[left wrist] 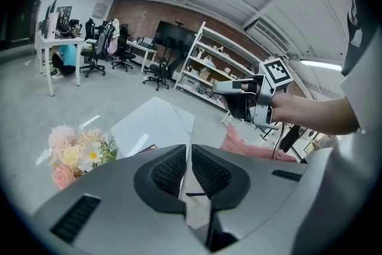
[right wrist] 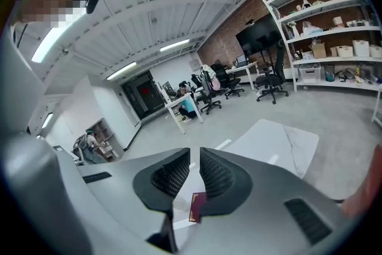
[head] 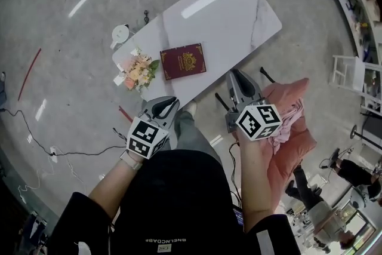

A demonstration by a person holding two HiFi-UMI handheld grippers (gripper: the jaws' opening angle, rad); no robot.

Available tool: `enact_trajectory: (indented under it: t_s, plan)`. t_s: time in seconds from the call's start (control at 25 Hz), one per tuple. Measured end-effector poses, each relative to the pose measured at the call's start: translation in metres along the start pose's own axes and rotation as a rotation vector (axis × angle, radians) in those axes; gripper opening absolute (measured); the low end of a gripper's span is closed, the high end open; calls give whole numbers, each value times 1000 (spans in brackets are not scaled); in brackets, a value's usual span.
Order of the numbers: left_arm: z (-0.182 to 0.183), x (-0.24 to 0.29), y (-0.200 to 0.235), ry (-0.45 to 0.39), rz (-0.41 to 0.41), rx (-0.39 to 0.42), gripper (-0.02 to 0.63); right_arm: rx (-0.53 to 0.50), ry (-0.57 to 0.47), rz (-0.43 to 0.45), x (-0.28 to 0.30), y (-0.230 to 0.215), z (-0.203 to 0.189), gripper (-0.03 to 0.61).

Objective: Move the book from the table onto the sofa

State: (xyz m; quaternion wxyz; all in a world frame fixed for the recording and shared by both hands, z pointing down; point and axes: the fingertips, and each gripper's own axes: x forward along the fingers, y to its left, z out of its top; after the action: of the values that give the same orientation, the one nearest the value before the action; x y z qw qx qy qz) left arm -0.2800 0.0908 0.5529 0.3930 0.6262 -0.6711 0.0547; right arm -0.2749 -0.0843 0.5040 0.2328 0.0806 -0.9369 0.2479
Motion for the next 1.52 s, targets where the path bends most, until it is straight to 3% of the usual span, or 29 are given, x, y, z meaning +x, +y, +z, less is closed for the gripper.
enact_trajectory:
  t_s: [0.2, 0.68, 1.24, 1.52]
  plan:
    - [-24, 19, 21, 30, -1, -96, 28, -17, 76, -30, 29, -16, -18, 44]
    - [-93, 77, 72, 109, 29, -233, 144, -21, 216, -61, 94, -49, -70, 52]
    - [-157, 137, 111, 171, 165, -322, 259, 71, 336, -56, 148, -90, -152, 202]
    - [-184, 160, 133, 195, 211, -335, 273, 114, 393, -68, 168, -114, -186, 253]
